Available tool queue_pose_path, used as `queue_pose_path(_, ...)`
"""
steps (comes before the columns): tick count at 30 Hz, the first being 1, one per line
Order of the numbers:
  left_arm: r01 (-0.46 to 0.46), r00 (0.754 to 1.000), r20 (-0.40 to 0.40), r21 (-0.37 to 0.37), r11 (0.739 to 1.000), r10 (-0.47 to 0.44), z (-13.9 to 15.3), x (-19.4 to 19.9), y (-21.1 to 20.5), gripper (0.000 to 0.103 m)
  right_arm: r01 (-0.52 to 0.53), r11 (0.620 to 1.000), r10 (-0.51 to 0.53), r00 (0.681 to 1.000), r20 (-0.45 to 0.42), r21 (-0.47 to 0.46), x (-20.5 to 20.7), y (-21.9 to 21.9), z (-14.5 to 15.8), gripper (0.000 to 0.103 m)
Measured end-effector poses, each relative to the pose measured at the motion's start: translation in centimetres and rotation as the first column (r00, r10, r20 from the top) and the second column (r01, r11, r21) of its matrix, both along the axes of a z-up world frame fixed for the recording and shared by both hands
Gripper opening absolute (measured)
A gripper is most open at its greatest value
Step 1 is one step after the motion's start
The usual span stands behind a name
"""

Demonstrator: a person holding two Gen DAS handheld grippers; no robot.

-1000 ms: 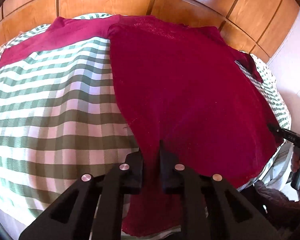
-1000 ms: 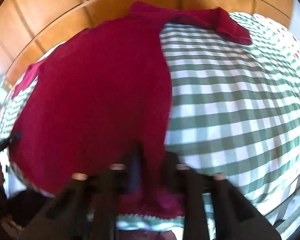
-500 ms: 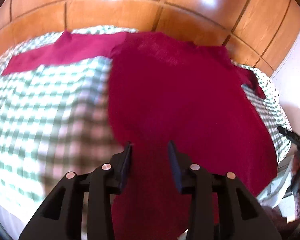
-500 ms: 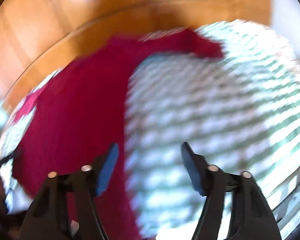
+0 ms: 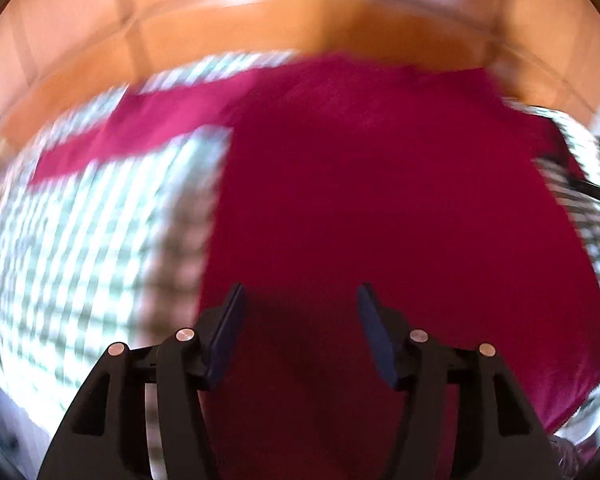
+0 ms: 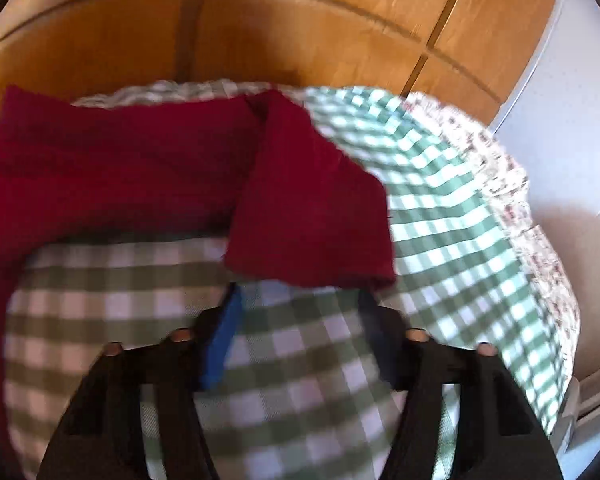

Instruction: Fold small clothes

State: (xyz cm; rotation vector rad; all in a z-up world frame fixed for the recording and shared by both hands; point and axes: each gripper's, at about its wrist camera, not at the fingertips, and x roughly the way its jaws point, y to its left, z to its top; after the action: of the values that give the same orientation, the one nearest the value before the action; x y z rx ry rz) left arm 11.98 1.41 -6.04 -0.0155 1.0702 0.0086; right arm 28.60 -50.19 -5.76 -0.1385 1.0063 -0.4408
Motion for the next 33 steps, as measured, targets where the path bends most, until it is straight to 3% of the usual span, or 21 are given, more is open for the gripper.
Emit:
queue_pose_path(1,-0.029,0.999,-0.025,-0.001,1.000,0.029,-0.6,-0.6,1.2,0.059,-0.001,1.000,0.001,1.000,-0.002,0.001,0.0,-0.2,0.2,0.022)
queue_pose_path(2,-0.044,0.999,-0.027,-0.014,0.999,0.044,-0.8,-1.5,2.4,0.062,-0.002,1.000,0.002,1.000,-0.003,-0.002,-0.2,-0.5,0.7,0.005)
queue_pose_path(3,-0.060,0.998,-0.026,-0.005,0.998,0.060,-0.9,-2.1,2.9,0.066,0.000,1.000,0.000,1.000,0.011,0.005,-0.6,-0.8,1.3,0.000)
queue_pose_path(8,-0.073,0.997,-0.008,-0.060,0.996,0.073,-0.5,-2.9,4.6,0.066,0.018,0.994,-0.035,0.986,0.165,0.107,-4.9,-2.8,7.8,0.000)
queue_pose_path(13,0.004,0.999,0.037,-0.067,0.998,-0.001,0.4,-0.2,1.6,0.066,0.057,0.985,-0.106,0.944,0.312,0.161,-9.6,-5.5,14.6,0.000)
queue_pose_path(15,0.038,0.998,0.061,-0.077,0.996,-0.033,1.0,0.7,0.2,0.066,0.035,0.985,-0.090,0.941,0.326,0.169,-10.1,-6.3,15.7,0.000)
queue_pose_path(18,0.080,0.993,0.090,-0.109,0.991,-0.070,1.7,1.9,-1.6,0.066,-0.002,0.992,-0.032,0.964,0.264,0.124,-9.4,-5.5,14.2,0.002)
queue_pose_path(19,0.100,0.990,0.107,-0.109,0.989,-0.088,1.9,2.3,-2.3,0.067,-0.016,0.990,-0.019,0.969,0.246,0.137,-9.2,-5.2,13.5,0.009)
queue_pose_path(21,0.126,0.985,0.127,-0.089,0.988,-0.114,1.9,2.8,-3.5,0.067,-0.034,0.988,-0.003,0.971,0.240,0.150,-8.4,-4.2,11.6,0.071)
queue_pose_path(22,0.141,0.983,0.131,-0.084,0.986,-0.129,1.8,3.1,-4.0,0.067,-0.041,0.987,0.001,0.966,0.257,0.152,-8.1,-3.7,10.8,0.075)
queue_pose_path(26,0.175,0.978,0.127,-0.076,0.982,-0.165,1.1,4.0,-5.4,0.068,-0.094,0.980,0.058,0.978,0.202,0.175,-4.8,-1.4,6.8,0.076)
queue_pose_path(31,0.155,0.985,0.089,-0.101,0.983,-0.147,-0.2,4.9,-6.3,0.069,-0.097,0.995,0.097,0.995,0.011,0.018,-0.1,0.6,0.7,0.072)
queue_pose_path(33,0.150,0.986,0.091,-0.104,0.983,-0.140,-0.4,5.0,-6.4,0.071,-0.092,0.994,0.088,0.994,-0.065,-0.064,0.9,0.3,-1.3,0.027)
